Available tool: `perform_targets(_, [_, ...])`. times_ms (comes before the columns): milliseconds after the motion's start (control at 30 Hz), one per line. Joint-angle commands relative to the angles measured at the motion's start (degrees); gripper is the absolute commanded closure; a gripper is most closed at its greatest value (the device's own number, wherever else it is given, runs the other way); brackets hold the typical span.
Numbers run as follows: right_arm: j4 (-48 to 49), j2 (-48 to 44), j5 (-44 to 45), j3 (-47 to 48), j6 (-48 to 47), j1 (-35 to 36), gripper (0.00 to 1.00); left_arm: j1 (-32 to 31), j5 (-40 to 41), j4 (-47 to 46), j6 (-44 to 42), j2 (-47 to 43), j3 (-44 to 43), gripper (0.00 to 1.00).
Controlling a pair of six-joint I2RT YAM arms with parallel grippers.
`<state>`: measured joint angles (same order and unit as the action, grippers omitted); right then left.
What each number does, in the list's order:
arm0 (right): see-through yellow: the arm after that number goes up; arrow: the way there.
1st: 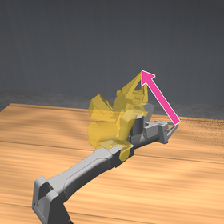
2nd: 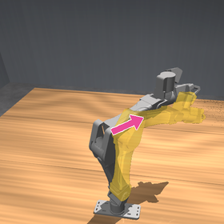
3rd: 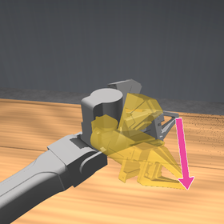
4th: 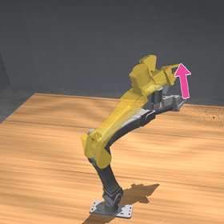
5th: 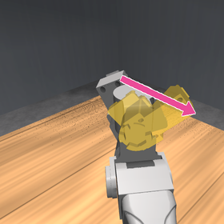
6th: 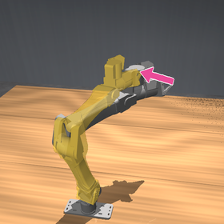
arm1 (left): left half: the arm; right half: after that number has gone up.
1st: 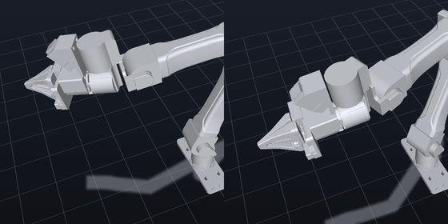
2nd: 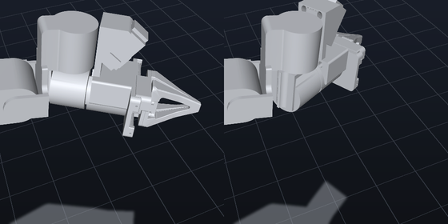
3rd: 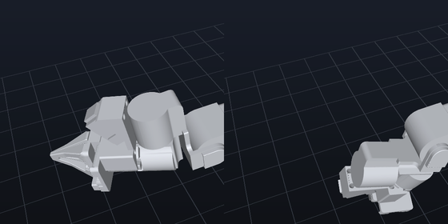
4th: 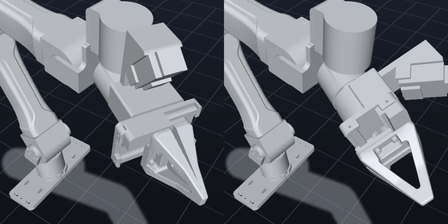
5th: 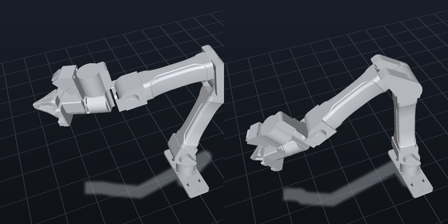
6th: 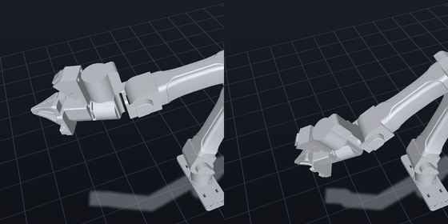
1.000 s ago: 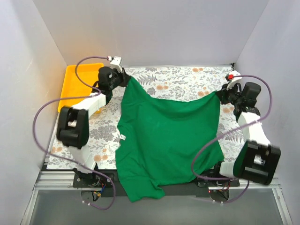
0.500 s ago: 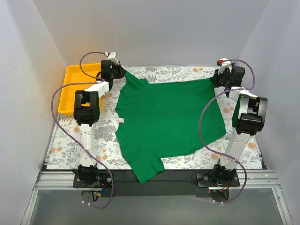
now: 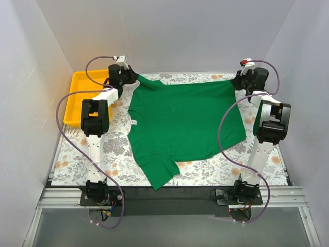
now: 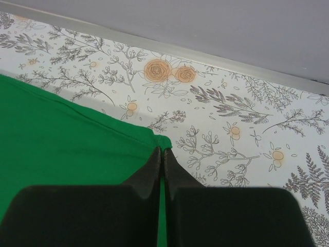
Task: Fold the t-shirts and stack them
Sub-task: Flatten the tshirt out, then fold the tshirt
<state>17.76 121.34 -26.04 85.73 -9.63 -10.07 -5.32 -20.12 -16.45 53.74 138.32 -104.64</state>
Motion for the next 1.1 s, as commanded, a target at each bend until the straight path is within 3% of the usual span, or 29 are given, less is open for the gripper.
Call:
perform_targets(0, [1.93,-2.16,-1.64,0.15,1.10,-0.39,0.99,0.14,-6.85,-4.90,0.93,-2.26,0.13,1.00])
perform_targets(367, [2.98,-7.69,-6.39,-6.45,2.33,-1.97,0.99,0.05,-18.37,-17.38,3.22,-15.97,19.81,1.00])
perform_targets(1067, [3.33,-11.12,-6.39,-12.61,3.39,-4.70,0.99,0.05,-23.30,-24.59,4.98,-35.66,43.98,1.00])
